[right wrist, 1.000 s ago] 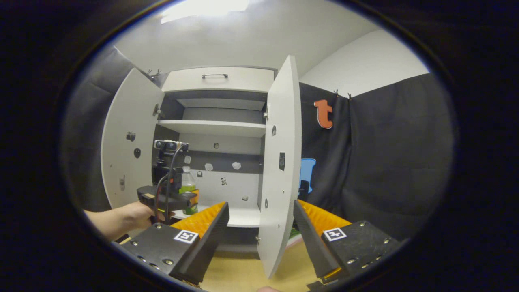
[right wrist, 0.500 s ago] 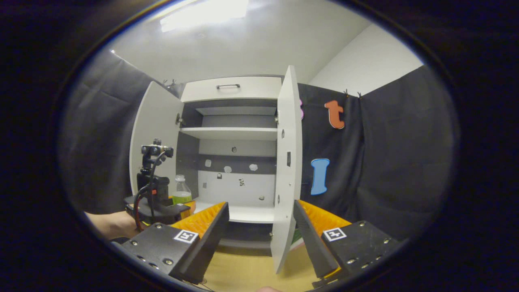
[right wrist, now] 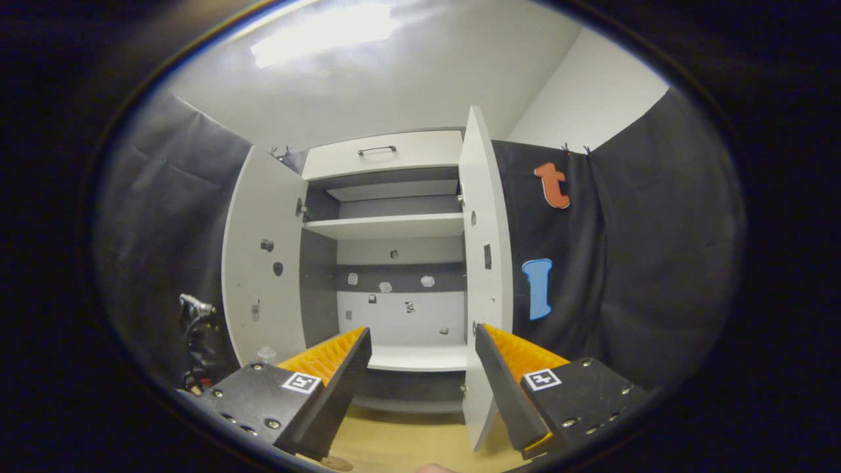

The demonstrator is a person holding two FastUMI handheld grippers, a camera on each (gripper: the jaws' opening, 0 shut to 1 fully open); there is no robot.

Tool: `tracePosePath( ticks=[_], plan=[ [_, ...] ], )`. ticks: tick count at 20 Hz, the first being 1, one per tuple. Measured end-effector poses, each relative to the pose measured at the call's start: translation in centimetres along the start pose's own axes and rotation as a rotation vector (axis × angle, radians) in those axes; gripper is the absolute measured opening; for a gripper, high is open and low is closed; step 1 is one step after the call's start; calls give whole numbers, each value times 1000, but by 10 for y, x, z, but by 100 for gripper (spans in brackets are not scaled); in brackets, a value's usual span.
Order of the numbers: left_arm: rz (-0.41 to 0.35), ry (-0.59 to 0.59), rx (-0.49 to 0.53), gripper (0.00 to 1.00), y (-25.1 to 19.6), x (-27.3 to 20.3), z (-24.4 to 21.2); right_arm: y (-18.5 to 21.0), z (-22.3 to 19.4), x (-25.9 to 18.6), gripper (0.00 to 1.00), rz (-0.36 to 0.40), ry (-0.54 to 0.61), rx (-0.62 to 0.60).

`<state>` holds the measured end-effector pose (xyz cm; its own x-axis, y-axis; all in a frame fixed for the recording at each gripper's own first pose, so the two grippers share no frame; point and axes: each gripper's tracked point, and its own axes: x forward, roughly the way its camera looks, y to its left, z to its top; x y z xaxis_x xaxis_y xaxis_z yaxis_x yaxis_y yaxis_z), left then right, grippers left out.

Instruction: Grasp the bottle in the cabinet with the left hand and place it on the coaster, then close the right door with the right hand and the left door with the left hand.

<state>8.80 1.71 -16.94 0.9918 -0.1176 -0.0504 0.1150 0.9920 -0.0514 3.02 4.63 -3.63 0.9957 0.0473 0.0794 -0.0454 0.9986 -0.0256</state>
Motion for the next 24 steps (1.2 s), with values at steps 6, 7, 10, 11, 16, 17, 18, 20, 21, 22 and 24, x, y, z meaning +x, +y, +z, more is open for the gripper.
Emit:
tracePosePath(
  ticks=[6,7,10,11,16,17,18,20,21,22,24],
  plan=[
    [-47,57,18,79,10,-13,-81,20,-20,9,95,7,33,-43],
    [-54,54,40,79,11,-11,-91,25,-23,10,95,13,41,-42],
    [-102,86,62,79,4,-11,-129,37,-33,7,96,33,60,-32],
    [-116,96,68,79,2,-12,-142,39,-37,6,96,33,74,-21],
    [-167,152,69,79,-1,-10,-192,35,-73,-9,94,2,205,-12],
    [-172,154,85,80,1,-8,-198,34,-78,-11,95,-5,223,-18],
    [-181,149,93,79,2,-6,-201,33,-83,-14,95,-13,237,-20],
    [-211,177,102,80,0,-2,-213,33,-86,-16,96,-25,254,-19],
    [-223,179,97,81,1,-2,-217,36,-88,-16,96,-22,263,-8],
    [-232,185,90,81,1,-3,-219,39,-86,-15,95,-24,262,9],
    [-246,186,98,81,0,-1,-222,47,-80,-13,96,-11,248,30]
  ],
)
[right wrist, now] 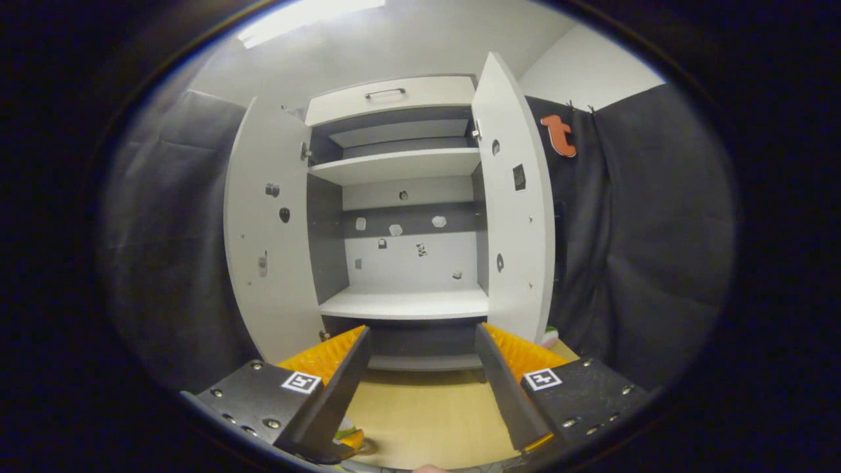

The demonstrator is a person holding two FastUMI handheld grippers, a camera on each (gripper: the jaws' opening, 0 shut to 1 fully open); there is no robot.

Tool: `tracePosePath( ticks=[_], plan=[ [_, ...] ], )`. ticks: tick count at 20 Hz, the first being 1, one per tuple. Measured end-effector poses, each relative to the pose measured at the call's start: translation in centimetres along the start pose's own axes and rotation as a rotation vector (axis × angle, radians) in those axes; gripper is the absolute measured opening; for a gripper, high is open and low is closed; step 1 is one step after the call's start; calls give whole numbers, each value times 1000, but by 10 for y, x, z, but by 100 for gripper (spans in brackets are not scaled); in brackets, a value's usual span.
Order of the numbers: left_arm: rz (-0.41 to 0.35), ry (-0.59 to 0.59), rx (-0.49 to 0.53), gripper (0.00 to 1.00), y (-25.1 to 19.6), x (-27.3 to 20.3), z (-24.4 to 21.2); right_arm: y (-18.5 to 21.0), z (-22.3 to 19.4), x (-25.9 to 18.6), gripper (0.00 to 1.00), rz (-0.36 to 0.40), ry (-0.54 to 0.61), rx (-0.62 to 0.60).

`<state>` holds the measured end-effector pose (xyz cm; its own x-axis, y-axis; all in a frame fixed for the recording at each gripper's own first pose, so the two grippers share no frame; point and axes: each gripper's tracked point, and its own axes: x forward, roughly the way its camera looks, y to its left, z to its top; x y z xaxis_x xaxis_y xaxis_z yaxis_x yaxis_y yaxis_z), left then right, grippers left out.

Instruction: Grasp the bottle in the cabinet with the left hand and place it on the coaster, then close the right door with the right hand and the left door with the left hand.

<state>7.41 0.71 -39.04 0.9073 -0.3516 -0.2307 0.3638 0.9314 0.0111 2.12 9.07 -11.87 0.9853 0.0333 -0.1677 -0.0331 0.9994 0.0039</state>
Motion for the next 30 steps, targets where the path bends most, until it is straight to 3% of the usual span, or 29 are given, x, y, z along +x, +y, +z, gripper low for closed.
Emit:
tracePosePath(
  ticks=[5,16,21,30],
  plan=[
    [7,10,113,84,2,-3,2,1,-1,-4,96,3,2,-14],
    [5,0,72,83,4,-36,52,-34,26,-24,95,-37,-68,29],
    [-12,-101,50,83,-4,-60,130,-62,41,-29,96,-49,-101,39],
    [3,-263,64,84,-23,-107,280,-170,77,-20,96,-161,-198,56]
  ],
)
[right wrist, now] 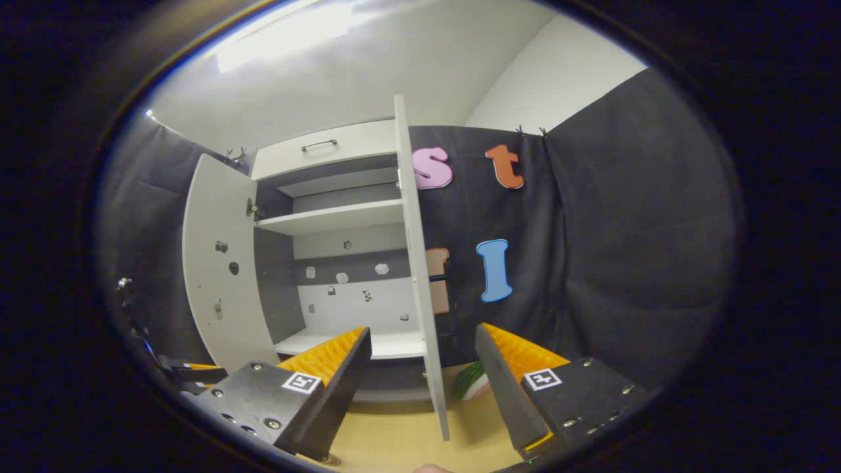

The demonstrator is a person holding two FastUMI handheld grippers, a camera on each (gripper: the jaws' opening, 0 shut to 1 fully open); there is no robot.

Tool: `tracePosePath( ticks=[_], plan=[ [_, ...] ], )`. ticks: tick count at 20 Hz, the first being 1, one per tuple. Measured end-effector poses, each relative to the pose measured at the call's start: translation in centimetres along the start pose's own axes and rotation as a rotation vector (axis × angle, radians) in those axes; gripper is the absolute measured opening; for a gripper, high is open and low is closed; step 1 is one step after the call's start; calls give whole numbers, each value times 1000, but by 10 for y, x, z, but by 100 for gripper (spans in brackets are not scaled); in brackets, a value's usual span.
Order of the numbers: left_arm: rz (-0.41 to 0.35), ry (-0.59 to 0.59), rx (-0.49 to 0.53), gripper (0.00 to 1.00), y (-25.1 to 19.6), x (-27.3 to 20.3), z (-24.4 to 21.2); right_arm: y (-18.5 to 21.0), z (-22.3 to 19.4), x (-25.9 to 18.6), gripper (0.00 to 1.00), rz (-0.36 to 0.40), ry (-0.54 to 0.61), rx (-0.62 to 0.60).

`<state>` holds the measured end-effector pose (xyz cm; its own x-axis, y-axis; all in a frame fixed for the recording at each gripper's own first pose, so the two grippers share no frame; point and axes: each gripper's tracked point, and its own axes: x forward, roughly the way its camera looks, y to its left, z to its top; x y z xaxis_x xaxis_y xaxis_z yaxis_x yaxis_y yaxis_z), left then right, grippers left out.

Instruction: Grasp the bottle in the cabinet with the left hand and place it on the coaster, then close the right door with the right hand and the left door with the left hand.

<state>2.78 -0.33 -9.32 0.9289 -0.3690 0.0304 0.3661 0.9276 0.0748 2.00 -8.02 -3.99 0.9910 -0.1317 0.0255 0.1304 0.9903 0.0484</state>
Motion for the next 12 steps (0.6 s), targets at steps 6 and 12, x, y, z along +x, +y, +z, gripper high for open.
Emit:
tracePosePath(
  ticks=[6,12],
  plan=[
    [20,-21,24,84,-7,-11,46,-77,15,31,96,-83,-27,-113],
    [99,-53,11,82,18,-17,64,-104,9,81,96,-115,3,-109]
  ],
)
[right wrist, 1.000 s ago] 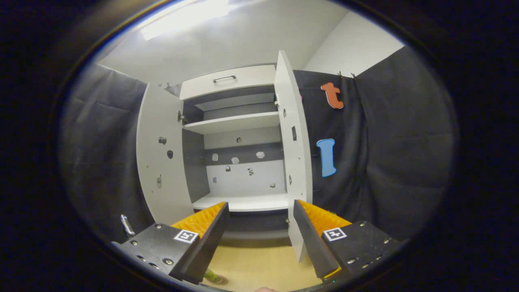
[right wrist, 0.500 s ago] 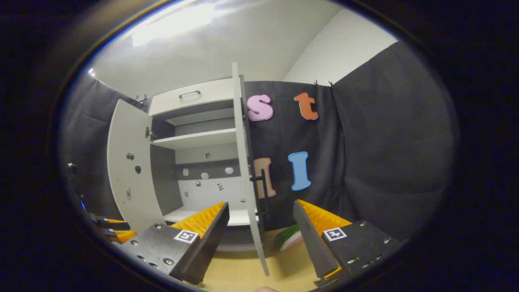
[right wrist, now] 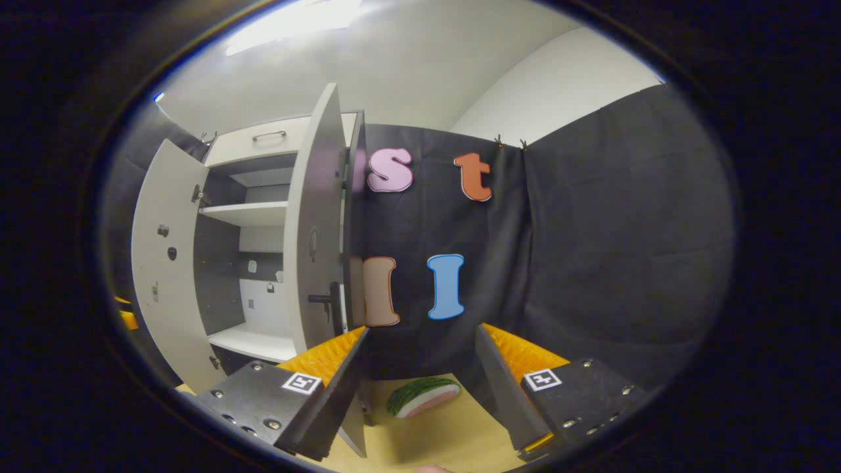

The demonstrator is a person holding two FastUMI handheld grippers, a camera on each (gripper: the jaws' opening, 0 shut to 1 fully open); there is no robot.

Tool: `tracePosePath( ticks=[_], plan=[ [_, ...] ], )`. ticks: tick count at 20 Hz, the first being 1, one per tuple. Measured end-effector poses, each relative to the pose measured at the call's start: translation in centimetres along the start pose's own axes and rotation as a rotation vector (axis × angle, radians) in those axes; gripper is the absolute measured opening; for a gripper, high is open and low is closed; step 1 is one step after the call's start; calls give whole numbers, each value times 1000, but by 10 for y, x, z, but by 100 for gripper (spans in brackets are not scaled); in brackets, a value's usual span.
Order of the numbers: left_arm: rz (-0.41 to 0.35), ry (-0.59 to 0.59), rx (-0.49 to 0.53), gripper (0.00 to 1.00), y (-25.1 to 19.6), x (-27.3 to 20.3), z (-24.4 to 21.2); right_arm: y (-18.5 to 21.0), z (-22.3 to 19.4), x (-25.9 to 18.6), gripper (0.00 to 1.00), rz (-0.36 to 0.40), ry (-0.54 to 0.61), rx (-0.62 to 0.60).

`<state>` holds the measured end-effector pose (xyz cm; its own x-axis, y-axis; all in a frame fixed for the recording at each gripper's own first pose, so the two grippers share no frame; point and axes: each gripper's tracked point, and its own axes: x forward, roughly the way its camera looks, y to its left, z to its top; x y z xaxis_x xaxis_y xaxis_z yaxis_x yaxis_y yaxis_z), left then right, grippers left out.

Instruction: Grasp the bottle in the cabinet with the left hand and place it on the coaster, then close the right door with the right hand and the left door with the left hand.

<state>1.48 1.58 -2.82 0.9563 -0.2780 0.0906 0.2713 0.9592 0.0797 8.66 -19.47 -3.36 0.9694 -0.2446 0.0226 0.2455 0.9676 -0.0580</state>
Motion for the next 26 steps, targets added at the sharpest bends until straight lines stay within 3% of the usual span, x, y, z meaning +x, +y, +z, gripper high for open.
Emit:
tracePosePath(
  ticks=[6,10,11,12,14,15,16,18,19,26],
  plan=[
    [107,7,-20,83,43,-12,-8,10,-12,54,94,-25,49,-27],
    [161,32,-32,83,69,-31,-20,50,-16,71,96,8,62,-35],
    [174,38,-30,83,76,-35,-23,48,-18,80,96,-42,46,-69],
    [189,40,-29,83,83,-41,-23,50,-17,81,84,-60,36,-107],
    [208,37,-43,83,90,-54,-23,51,-13,75,82,-75,31,-118],
    [212,40,-52,82,92,-59,-25,53,-15,76,76,-78,43,-100],
    [212,45,-57,82,95,-62,-26,58,-16,73,79,-79,51,-79],
    [220,61,-60,81,100,-69,-32,77,-18,64,75,-62,60,-69],
    [223,68,-59,80,103,-70,-35,88,-19,60,79,-50,64,-65],
    [248,72,-65,81,121,-72,-43,176,-25,54,79,62,78,-22]
  ],
)
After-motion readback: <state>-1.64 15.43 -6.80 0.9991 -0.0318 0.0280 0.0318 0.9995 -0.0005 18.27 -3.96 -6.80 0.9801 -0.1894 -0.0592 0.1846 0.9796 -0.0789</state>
